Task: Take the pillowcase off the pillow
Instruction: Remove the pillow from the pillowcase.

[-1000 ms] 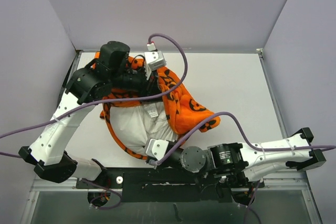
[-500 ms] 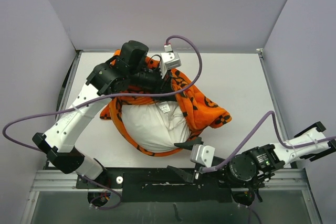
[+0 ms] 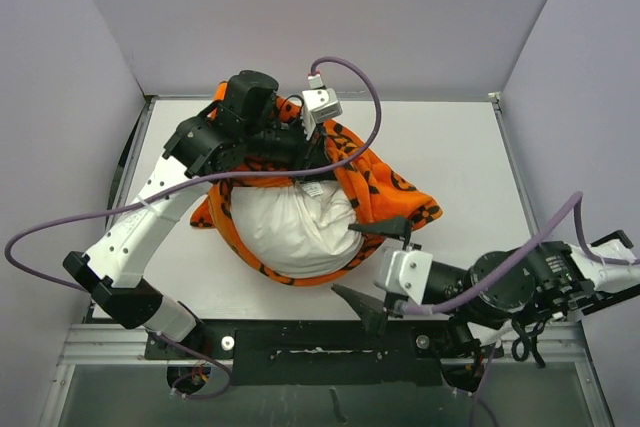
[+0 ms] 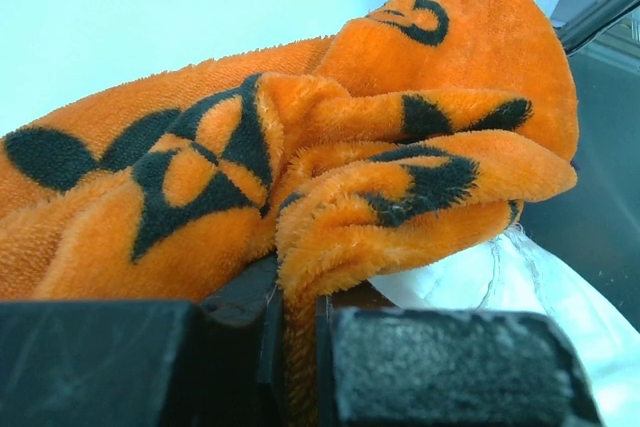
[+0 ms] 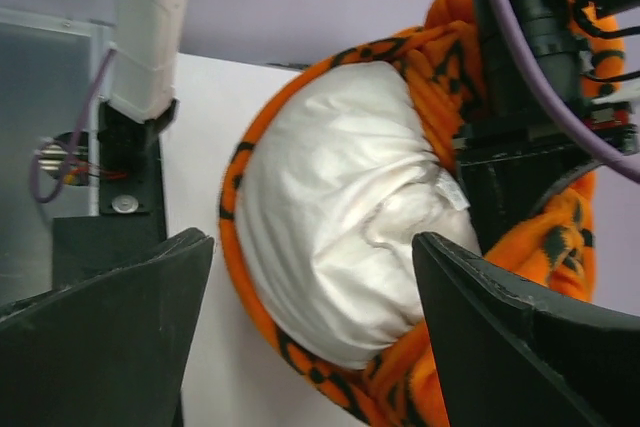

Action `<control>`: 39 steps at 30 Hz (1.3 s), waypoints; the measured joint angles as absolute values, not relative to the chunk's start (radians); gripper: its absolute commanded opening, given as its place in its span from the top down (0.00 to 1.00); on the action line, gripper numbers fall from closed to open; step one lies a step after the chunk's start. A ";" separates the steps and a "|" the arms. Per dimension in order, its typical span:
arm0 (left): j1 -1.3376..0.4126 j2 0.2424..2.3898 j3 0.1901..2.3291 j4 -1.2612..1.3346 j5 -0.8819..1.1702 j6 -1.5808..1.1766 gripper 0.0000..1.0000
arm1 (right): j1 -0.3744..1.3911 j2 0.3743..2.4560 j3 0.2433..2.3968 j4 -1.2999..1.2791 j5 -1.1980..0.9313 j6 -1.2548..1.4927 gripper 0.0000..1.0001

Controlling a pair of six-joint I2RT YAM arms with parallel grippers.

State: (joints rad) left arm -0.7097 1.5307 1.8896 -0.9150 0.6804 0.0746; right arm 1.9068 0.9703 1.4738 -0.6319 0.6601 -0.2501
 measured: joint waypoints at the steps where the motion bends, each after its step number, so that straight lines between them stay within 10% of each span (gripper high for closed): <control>1: -0.710 1.533 1.893 -0.916 0.681 0.075 1.00 | 1.877 0.991 1.508 -0.666 0.646 -0.256 0.15; 16: -0.711 1.531 1.910 -0.927 0.665 0.089 1.00 | 1.208 1.299 1.765 -1.038 0.141 -0.349 0.31; 23: -0.690 1.536 1.936 -0.955 0.713 0.087 1.00 | 1.191 1.306 1.775 -1.077 0.096 -0.334 0.47; 29: -0.646 1.557 1.977 -0.999 0.820 0.030 1.00 | 1.236 1.299 1.720 -0.995 0.157 -0.308 1.00; 39: -0.632 1.590 2.030 -1.087 0.917 -0.097 1.00 | 1.451 1.439 1.816 -0.971 0.394 -0.320 1.00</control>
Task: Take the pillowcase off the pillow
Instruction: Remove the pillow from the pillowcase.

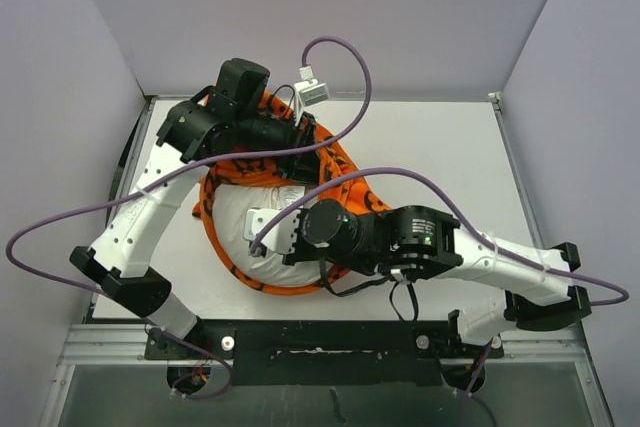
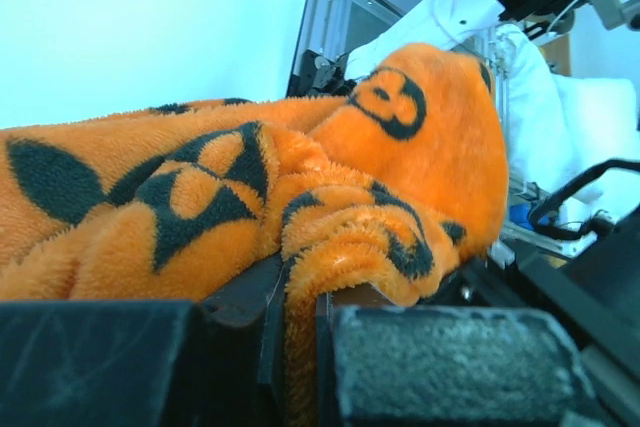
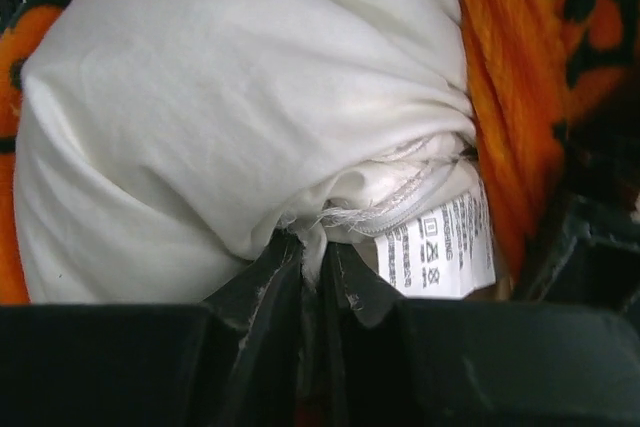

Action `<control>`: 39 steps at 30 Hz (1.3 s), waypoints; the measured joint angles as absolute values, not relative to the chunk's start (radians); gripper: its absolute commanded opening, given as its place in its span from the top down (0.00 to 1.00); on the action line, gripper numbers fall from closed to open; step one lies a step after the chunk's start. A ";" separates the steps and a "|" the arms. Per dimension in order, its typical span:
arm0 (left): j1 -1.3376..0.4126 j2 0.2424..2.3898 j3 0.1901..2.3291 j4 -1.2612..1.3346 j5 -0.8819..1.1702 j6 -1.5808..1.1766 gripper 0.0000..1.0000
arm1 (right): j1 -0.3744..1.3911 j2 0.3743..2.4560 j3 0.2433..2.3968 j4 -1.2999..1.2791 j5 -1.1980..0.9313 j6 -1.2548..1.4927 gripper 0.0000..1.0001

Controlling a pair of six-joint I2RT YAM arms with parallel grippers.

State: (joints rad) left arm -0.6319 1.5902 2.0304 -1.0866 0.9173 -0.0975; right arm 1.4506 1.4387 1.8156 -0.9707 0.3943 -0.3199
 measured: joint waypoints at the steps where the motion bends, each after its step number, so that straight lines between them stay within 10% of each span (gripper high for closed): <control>1: -0.634 1.596 2.037 -1.092 0.925 -0.105 1.00 | 1.462 1.459 1.836 -0.974 0.406 -0.327 1.00; 28: -0.537 1.685 2.130 -1.275 0.710 -0.207 1.00 | 1.594 1.643 1.914 -0.798 0.407 -0.437 1.00; 29: -0.530 1.676 2.110 -1.264 0.710 -0.197 1.00 | 1.594 1.625 1.888 -0.773 0.407 -0.435 0.97; 32: -0.524 1.617 2.003 -1.180 0.707 -0.163 1.00 | 1.594 1.545 1.764 -0.661 0.402 -0.398 0.34; 39: -0.416 1.557 1.896 -0.900 0.736 -0.117 1.00 | 1.621 1.246 1.424 -0.374 0.406 -0.232 0.18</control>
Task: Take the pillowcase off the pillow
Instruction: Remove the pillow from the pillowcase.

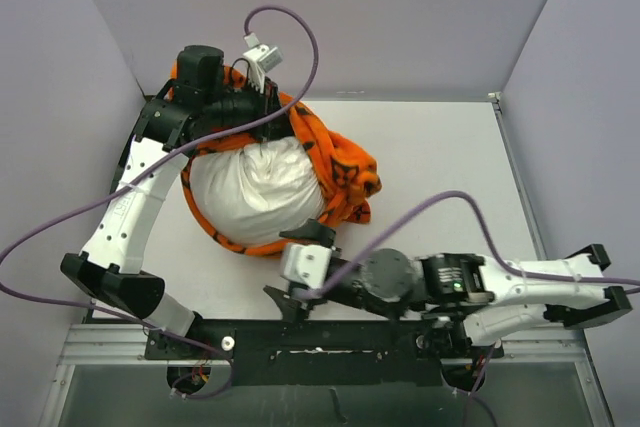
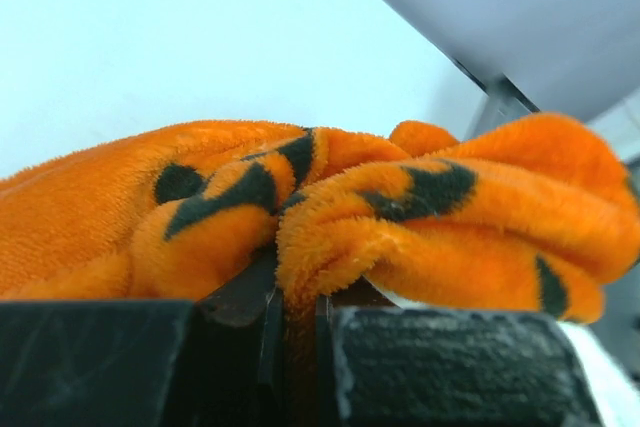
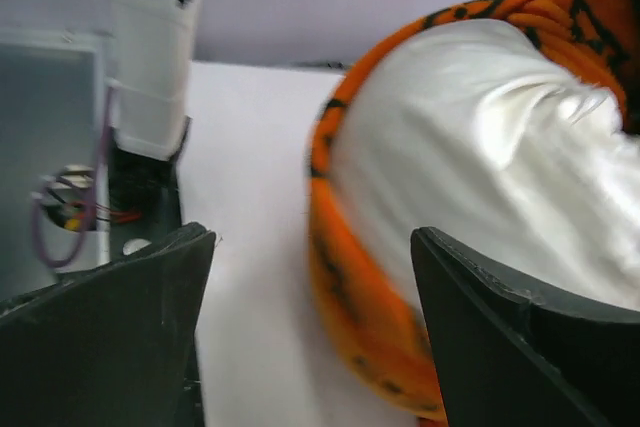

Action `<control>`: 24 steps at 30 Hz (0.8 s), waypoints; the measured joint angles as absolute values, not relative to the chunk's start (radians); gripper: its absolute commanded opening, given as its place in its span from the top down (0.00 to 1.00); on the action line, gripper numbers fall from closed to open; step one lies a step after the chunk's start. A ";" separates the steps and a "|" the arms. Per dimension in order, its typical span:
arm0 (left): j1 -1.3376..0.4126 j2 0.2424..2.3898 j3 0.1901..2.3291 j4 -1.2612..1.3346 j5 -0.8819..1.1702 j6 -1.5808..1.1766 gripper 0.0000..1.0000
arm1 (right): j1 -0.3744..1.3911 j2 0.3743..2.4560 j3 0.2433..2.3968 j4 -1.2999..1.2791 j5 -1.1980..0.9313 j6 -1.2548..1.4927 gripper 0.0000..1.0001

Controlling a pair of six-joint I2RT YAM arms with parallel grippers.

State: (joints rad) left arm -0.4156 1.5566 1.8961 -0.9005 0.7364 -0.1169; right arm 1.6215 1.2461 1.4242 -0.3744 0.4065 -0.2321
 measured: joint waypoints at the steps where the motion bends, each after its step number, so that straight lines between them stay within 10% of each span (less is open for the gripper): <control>1: -0.401 1.556 1.896 -0.857 0.731 -0.106 1.00 | 1.642 1.195 1.385 -0.347 0.408 -0.208 0.18; 14: -0.326 1.526 1.830 -0.651 0.789 -0.040 1.00 | 1.517 0.826 1.197 -0.223 0.646 -0.013 0.02; 24: -0.316 1.492 1.834 -0.684 0.876 -0.034 1.00 | 0.765 1.114 1.500 -0.339 0.153 0.234 0.09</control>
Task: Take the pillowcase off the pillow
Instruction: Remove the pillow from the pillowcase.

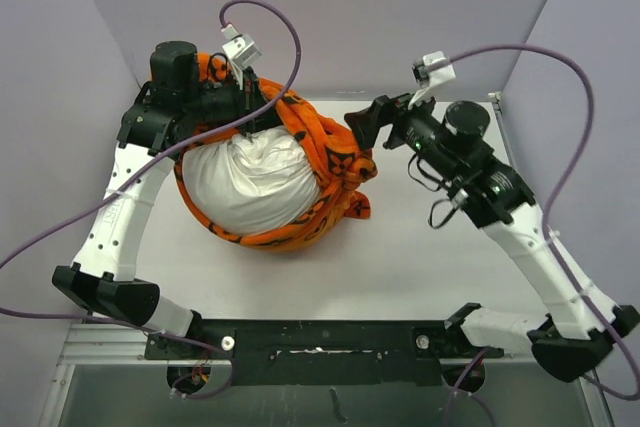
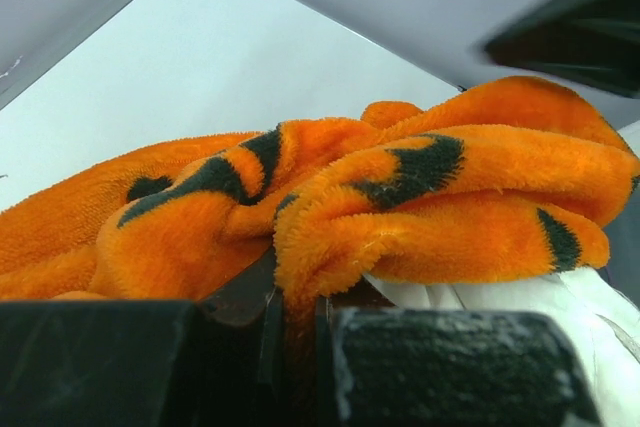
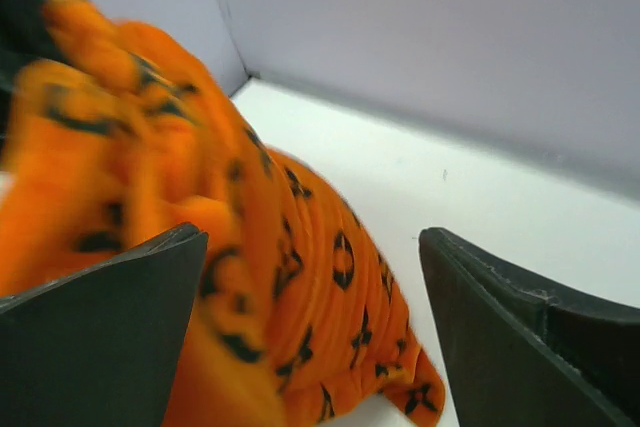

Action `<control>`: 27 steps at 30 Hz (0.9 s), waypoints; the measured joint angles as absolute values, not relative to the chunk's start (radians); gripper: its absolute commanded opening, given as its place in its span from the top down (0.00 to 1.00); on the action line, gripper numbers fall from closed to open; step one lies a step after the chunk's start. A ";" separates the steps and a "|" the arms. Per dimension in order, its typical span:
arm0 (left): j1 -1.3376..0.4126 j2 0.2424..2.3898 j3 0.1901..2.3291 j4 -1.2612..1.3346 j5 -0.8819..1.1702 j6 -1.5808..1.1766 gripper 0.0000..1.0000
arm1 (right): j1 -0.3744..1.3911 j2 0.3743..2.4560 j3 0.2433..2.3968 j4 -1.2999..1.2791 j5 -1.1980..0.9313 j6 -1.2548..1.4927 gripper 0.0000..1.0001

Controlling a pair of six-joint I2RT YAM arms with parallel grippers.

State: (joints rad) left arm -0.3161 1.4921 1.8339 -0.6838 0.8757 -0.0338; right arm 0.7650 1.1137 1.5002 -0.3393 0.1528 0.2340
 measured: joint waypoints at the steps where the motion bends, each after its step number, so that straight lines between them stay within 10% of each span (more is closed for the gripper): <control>1: -0.309 1.489 1.837 -0.693 0.881 -0.029 1.00 | 0.668 1.146 1.477 -0.331 0.050 0.282 0.08; 12: -0.260 1.474 1.876 -0.778 0.886 0.073 0.99 | 0.311 1.192 1.143 -0.069 -0.720 0.745 0.02; 27: -0.260 1.469 1.876 -0.781 0.867 0.109 0.99 | 0.413 1.123 1.137 0.270 -0.880 1.010 0.02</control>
State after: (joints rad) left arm -0.2596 1.4689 1.8755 -0.7815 0.8673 0.1089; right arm 0.4129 1.1233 1.1374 0.2699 -0.8803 1.0100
